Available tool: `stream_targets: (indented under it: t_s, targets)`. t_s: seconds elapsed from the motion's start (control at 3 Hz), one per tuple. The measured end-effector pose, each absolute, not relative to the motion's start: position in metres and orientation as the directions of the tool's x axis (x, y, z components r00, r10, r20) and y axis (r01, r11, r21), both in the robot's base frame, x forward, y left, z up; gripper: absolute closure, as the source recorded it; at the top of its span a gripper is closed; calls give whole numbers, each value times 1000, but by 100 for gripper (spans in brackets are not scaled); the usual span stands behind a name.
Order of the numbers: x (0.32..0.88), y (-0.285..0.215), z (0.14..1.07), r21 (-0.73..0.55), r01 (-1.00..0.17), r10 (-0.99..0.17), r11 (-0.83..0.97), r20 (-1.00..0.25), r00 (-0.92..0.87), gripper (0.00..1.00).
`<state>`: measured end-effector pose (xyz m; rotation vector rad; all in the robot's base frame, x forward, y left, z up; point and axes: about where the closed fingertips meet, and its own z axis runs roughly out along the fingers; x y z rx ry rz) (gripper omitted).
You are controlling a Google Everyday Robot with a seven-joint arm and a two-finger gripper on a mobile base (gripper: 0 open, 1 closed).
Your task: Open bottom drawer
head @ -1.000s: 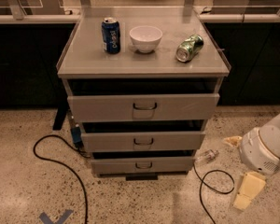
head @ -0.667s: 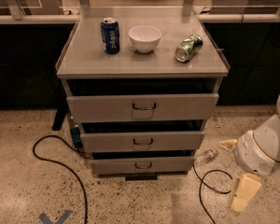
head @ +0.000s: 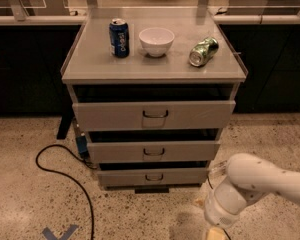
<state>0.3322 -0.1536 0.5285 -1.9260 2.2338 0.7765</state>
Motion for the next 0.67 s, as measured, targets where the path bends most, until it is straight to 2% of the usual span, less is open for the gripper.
stream_targets:
  t_s: [0.33,0.67]
  targets:
    - [326,-119,430,381,-922,-927,77,-314,-207,0]
    - [337,-88,397,382,-917,-919,120,-307,-248,0]
